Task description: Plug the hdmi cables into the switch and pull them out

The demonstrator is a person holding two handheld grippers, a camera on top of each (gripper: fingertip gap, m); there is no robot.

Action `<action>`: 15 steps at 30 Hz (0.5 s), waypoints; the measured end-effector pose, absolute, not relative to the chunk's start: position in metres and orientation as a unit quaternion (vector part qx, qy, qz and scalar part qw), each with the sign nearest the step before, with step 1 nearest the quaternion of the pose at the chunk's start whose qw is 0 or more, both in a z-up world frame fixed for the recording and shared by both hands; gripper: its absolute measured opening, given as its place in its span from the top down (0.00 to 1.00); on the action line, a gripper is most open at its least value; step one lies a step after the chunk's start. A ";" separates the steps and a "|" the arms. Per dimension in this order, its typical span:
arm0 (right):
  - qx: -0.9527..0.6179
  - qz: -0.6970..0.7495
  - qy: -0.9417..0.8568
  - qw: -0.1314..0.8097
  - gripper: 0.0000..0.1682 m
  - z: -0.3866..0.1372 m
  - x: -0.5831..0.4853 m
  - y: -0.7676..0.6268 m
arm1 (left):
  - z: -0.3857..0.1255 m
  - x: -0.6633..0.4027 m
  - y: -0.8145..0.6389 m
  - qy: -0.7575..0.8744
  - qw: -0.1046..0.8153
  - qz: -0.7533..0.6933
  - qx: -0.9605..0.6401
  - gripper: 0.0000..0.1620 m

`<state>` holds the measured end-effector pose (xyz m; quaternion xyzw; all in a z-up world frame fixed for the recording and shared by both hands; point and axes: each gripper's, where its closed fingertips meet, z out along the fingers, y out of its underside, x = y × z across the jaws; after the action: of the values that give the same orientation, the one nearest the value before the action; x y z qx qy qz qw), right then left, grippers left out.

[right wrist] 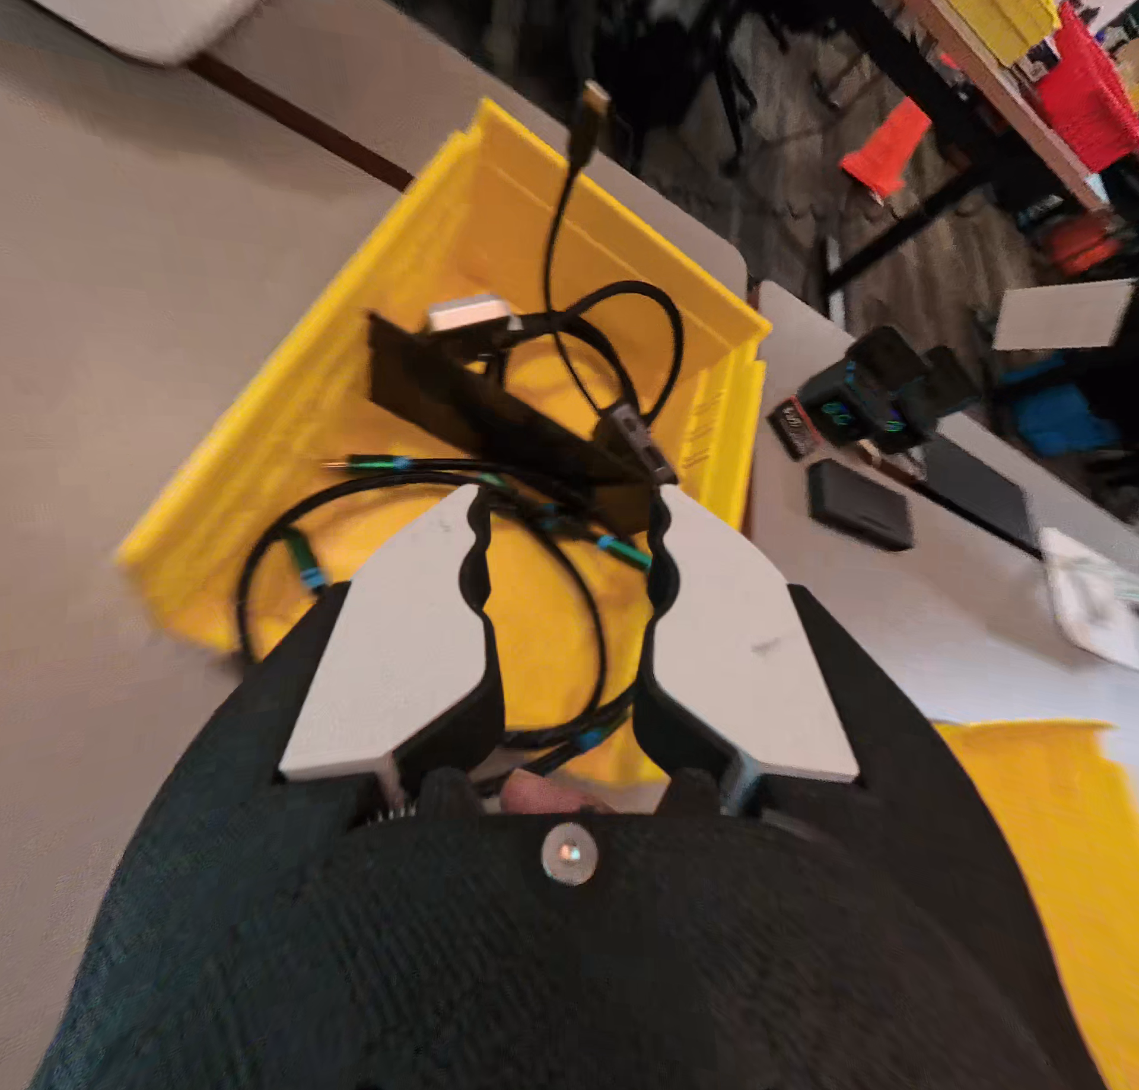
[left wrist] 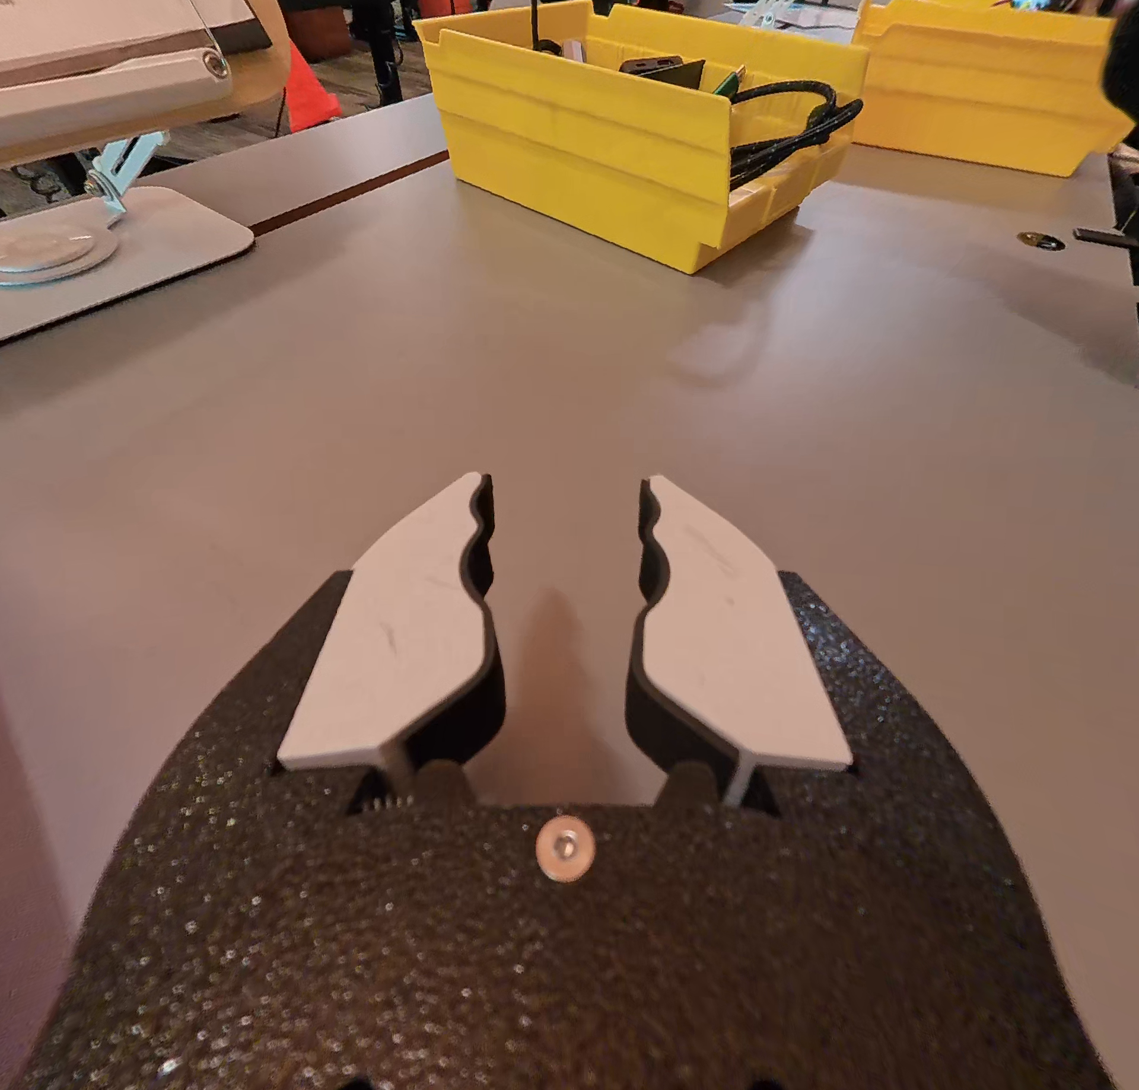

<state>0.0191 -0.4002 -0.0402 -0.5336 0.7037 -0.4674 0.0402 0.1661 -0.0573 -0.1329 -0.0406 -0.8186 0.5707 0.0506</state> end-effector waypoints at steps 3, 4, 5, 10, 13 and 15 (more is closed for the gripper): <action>-0.505 -0.512 0.684 0.125 0.70 -0.044 -0.007 -0.354 | -0.133 0.163 -0.057 -0.819 0.041 0.571 -0.053 0.73; -0.500 -0.526 0.676 0.129 0.67 -0.050 -0.018 -0.346 | -0.133 0.161 -0.057 -0.819 0.039 0.570 -0.058 0.72; -0.498 -0.534 0.672 0.125 0.65 -0.059 -0.030 -0.341 | -0.133 0.158 -0.058 -0.819 0.040 0.569 -0.059 0.72; -0.449 -0.495 0.739 0.084 0.60 -0.100 -0.093 -0.366 | -0.140 0.147 -0.068 -0.833 0.038 0.552 -0.005 0.67; -0.381 -0.503 0.772 0.073 0.58 -0.092 -0.125 -0.380 | -0.141 0.134 -0.086 -0.837 -0.002 0.546 0.015 0.63; -0.375 -0.523 0.755 0.123 0.54 -0.084 -0.123 -0.377 | -0.135 0.114 -0.109 -0.827 -0.008 0.563 0.000 0.60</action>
<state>-0.1234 -0.3770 -0.0844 -0.3754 0.7552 -0.5229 0.1235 0.1138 -0.1090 -0.1353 0.0003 -0.8265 0.5628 -0.0078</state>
